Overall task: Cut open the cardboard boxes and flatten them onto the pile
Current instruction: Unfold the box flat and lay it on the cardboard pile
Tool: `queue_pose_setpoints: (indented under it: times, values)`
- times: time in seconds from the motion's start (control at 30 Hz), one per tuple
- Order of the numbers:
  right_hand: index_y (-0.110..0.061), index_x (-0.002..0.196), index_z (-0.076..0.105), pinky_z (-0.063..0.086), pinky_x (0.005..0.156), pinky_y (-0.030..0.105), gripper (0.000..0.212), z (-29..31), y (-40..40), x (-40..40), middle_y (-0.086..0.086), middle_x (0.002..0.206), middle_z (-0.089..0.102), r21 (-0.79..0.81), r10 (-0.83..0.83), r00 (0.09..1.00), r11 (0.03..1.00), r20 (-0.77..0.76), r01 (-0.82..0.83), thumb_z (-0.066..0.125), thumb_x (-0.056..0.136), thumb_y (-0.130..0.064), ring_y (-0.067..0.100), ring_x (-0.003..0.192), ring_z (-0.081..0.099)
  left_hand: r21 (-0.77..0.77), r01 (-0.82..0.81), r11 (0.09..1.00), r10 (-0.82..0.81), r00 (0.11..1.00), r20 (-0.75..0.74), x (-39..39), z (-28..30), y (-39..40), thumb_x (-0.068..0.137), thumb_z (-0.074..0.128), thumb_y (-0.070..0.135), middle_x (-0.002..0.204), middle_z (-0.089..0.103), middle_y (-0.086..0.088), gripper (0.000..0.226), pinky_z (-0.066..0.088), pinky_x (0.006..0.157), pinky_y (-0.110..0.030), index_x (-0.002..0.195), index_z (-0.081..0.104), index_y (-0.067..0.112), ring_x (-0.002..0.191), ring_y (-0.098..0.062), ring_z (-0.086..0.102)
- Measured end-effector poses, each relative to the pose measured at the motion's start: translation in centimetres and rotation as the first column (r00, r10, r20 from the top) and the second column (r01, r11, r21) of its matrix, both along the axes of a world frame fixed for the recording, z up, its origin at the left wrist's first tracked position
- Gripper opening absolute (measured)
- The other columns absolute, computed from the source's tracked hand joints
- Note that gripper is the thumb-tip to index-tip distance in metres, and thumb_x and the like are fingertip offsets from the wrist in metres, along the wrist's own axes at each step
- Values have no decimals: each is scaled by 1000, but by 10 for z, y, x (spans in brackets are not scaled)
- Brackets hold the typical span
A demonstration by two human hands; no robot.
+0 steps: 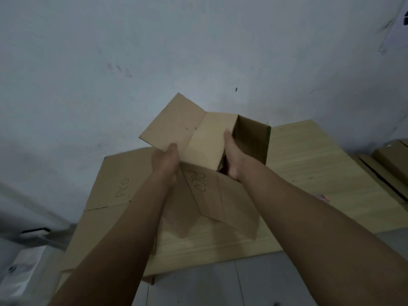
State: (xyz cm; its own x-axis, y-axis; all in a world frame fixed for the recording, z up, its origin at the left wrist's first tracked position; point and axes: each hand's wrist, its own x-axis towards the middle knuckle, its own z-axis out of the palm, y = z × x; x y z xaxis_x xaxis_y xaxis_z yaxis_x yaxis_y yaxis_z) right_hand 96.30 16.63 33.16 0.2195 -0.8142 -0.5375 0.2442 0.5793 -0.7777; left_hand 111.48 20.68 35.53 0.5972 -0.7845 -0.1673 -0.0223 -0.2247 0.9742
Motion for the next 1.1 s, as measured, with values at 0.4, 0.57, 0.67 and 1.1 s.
queue_pose_setpoints:
  times: [0.4, 0.57, 0.67, 1.1]
  values:
    - [-9, 145, 41, 48, 103, 43, 103, 0, -2, -22, 12, 136, 56, 43, -258, 946, 962, -199, 271, 85, 68, -60, 32, 119, 56, 8, 22, 1000, -23, 951, 308, -1, -10, -13, 102, 50, 32, 105, 62, -3, 36, 51, 92, -38, 119, 65, 4, 100, -27, 60]
    - [-11, 131, 49, 50, 97, 41, 90, 24, -8, -50, 8, 135, 56, -313, -373, 653, 925, -659, 213, 90, 63, -52, 31, 121, 58, 84, 45, 995, -78, 886, 458, -2, -3, -16, 104, 44, 34, 100, 62, -6, 33, 48, 81, -37, 104, 60, 5, 99, -32, 61]
    - [-13, 130, 49, 45, 84, 35, 68, 52, -8, -57, 6, 132, 56, -441, -406, 527, 895, -747, 65, 83, 77, -40, 29, 118, 58, 113, 10, 994, -75, 805, 588, -9, 12, -18, 105, 45, 36, 108, 60, -8, 39, 44, 79, -36, 119, 58, 1, 102, -30, 60]
    - [-31, 149, 35, 46, 104, 36, 97, 18, 28, -46, -3, 142, 52, -797, -633, 634, 603, -444, 44, 80, 71, -65, 15, 127, 52, 141, 86, 986, -147, 844, 517, 24, 75, -80, 99, 56, 19, 121, 58, -11, 35, 43, 78, -32, 129, 53, 1, 97, -23, 52]
